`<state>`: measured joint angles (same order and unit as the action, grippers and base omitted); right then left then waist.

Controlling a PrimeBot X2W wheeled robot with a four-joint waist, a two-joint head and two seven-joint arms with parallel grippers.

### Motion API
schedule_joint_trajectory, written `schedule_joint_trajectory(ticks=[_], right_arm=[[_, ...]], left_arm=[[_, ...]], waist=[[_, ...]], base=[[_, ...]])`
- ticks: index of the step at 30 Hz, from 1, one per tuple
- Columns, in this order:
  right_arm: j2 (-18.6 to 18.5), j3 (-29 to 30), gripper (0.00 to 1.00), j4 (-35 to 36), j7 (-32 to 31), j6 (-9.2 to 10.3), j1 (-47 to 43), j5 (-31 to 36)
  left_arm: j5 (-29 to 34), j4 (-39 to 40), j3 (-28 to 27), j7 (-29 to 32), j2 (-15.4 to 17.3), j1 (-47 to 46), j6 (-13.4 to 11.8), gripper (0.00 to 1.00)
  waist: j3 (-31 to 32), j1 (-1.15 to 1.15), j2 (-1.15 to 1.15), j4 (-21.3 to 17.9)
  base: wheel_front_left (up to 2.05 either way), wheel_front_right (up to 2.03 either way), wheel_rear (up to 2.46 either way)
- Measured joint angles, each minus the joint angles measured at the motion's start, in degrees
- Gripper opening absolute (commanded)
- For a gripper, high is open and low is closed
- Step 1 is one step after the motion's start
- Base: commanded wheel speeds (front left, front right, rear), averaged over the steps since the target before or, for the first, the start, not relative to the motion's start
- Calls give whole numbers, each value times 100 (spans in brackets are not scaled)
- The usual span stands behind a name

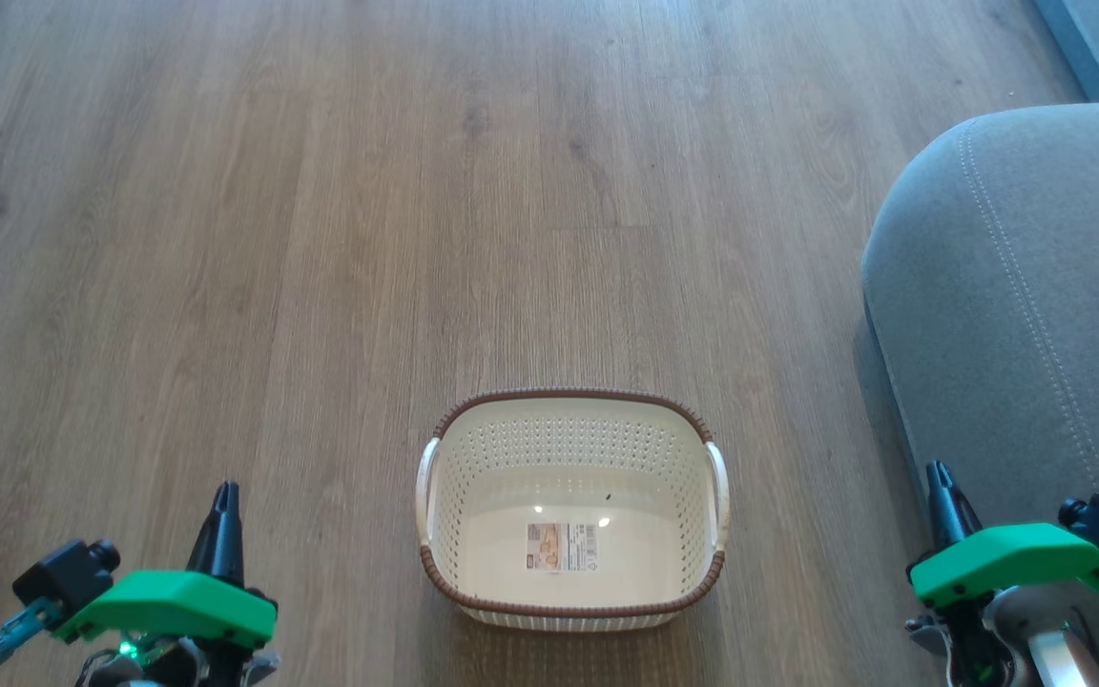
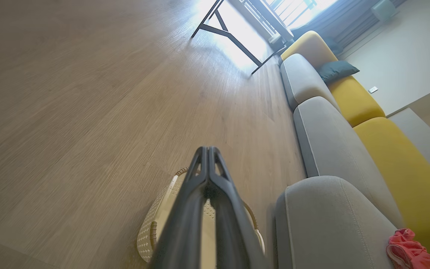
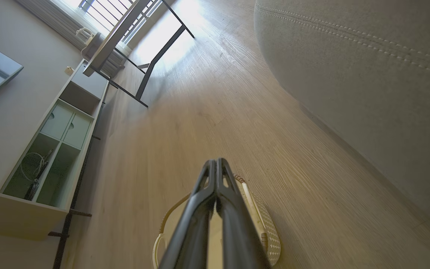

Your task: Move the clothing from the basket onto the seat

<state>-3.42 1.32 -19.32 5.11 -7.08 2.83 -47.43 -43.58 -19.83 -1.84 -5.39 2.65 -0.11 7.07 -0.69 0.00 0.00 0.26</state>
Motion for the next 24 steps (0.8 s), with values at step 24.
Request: schedule_joint_trajectory(ticks=[24], right_arm=[[14, 213, 0, 100, -380, 0, 24, -1504]], left_arm=[[-1640, 111, -76, 390, 0, -77, 2, 0]], waist=[[17, 0, 0, -9]], base=[[0, 0, 0]])
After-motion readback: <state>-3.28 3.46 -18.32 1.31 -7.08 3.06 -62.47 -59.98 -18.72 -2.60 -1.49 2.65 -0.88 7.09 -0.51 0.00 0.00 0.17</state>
